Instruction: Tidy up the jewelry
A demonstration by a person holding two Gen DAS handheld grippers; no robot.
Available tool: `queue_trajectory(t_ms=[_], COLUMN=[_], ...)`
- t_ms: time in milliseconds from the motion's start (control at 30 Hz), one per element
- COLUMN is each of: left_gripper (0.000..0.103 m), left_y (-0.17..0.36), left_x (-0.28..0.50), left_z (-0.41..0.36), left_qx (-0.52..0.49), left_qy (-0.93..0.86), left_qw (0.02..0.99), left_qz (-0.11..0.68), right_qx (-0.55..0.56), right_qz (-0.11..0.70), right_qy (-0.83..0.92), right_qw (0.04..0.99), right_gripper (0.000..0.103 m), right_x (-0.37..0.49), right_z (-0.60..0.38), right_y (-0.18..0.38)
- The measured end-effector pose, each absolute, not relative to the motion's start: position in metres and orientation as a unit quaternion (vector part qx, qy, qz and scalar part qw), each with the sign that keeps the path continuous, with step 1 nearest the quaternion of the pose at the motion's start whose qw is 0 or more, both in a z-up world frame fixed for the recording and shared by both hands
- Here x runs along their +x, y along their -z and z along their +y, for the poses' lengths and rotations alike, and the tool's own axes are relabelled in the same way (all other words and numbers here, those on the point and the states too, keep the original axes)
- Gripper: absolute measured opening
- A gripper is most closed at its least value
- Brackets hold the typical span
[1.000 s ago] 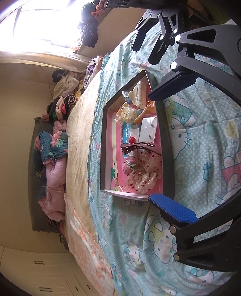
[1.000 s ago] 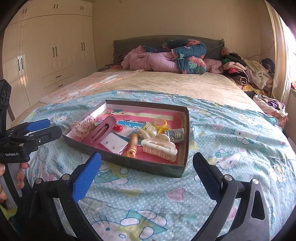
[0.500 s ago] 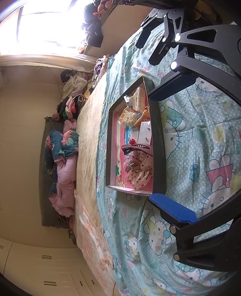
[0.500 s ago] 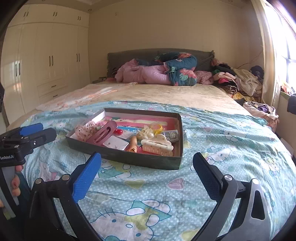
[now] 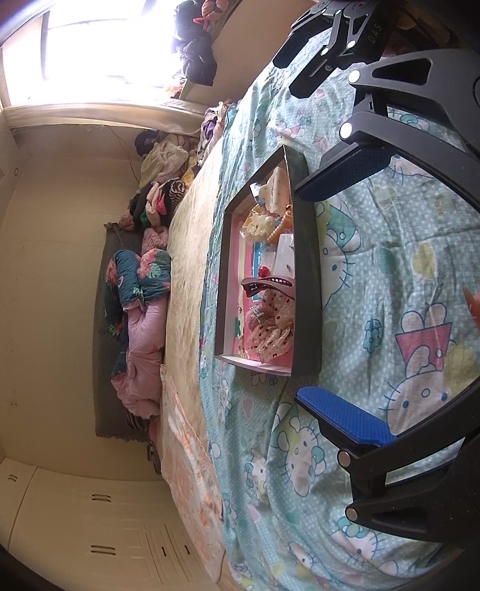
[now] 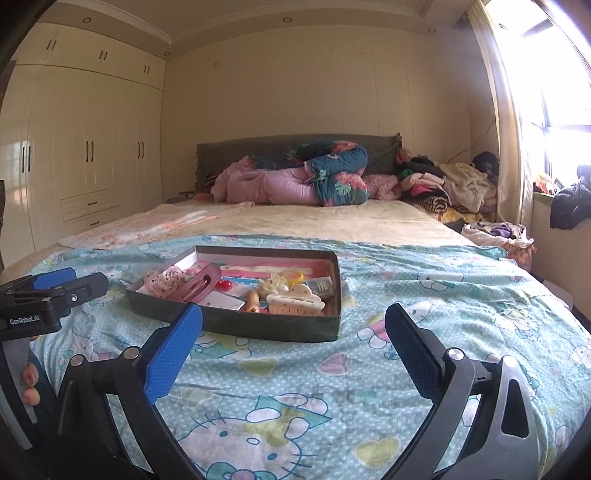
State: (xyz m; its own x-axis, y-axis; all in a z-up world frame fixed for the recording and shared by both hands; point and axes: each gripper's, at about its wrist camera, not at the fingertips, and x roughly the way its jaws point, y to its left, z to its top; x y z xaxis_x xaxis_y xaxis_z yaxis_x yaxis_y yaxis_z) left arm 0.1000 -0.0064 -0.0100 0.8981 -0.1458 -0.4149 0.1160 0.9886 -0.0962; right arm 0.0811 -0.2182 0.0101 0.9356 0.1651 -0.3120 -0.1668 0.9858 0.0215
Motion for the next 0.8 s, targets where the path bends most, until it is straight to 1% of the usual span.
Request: queue_trajectory(t_ms=[800], left_gripper=[0.092], left_y=[0.0181], left_x=[0.0937], left_z=[-0.0094], left_qx=[-0.025], left_qy=[0.063], left_qw=[0.975], left_qz=[0.210], right_qx=[-0.010], right_qz=[0.176], right_qy=[-0.090], right_qw=[0.980], right_gripper=[0.097], right_x=[0.0785], right_z=[-0.2091], right_y=[-0.0019])
